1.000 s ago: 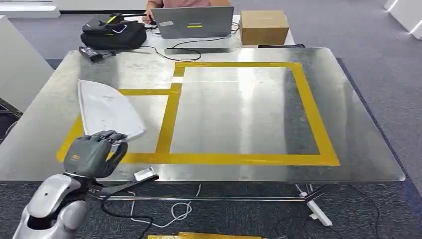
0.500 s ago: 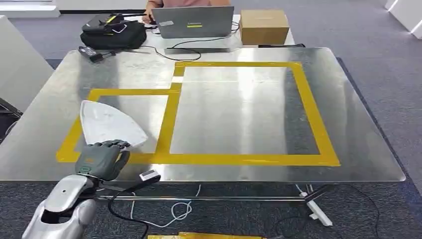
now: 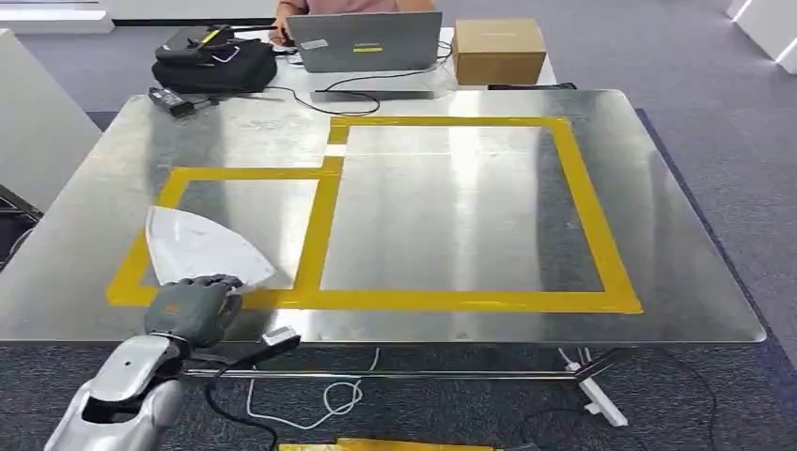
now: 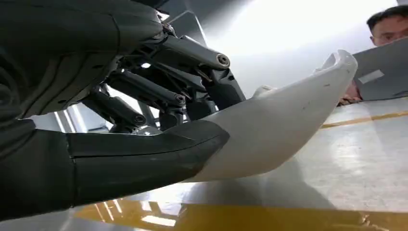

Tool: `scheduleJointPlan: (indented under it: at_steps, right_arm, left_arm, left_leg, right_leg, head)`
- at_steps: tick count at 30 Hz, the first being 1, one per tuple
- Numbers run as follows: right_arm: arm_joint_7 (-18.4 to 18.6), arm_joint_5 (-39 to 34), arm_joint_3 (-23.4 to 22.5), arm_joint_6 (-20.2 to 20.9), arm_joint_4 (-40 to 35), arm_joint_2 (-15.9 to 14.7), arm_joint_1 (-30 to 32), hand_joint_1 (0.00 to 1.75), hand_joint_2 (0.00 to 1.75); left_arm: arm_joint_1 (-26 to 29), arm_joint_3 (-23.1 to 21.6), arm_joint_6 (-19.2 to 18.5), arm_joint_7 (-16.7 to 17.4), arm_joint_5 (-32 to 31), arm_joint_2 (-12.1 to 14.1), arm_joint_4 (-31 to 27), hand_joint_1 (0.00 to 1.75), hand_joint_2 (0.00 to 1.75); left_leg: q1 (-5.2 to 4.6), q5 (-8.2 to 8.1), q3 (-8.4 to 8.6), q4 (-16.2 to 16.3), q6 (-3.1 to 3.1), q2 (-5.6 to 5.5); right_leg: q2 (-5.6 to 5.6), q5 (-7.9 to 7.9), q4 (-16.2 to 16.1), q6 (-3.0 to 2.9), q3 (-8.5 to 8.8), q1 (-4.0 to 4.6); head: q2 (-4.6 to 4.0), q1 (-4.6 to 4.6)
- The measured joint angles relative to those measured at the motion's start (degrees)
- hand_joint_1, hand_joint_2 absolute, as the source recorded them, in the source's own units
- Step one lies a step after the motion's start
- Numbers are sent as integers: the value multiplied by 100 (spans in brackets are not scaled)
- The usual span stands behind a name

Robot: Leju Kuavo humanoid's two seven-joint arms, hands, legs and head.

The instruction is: Take the parts from the cabinet and place them on the table.

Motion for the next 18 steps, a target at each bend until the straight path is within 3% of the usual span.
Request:
scheduleJointPlan:
  at_steps: [7,18]
  right_arm:
    - [-42,52,-37,2,44,0,-13,0,0]
    - [-212,225,-79,66,182,0,-85,0,0]
  left_arm:
    - [30,-15,125,-9,0,70,116,175,175]
    - [-160,-317,313,-503,0,74,125,175,175]
  left_leg:
    - [0,0,0,0,0,0]
    - [-1,0,0,1,0,0]
  right_leg:
    - [0,-1,0,0,-1,1]
    - [0,0,0,0,0,-1]
  head:
    - [-2,0]
    - [0,0]
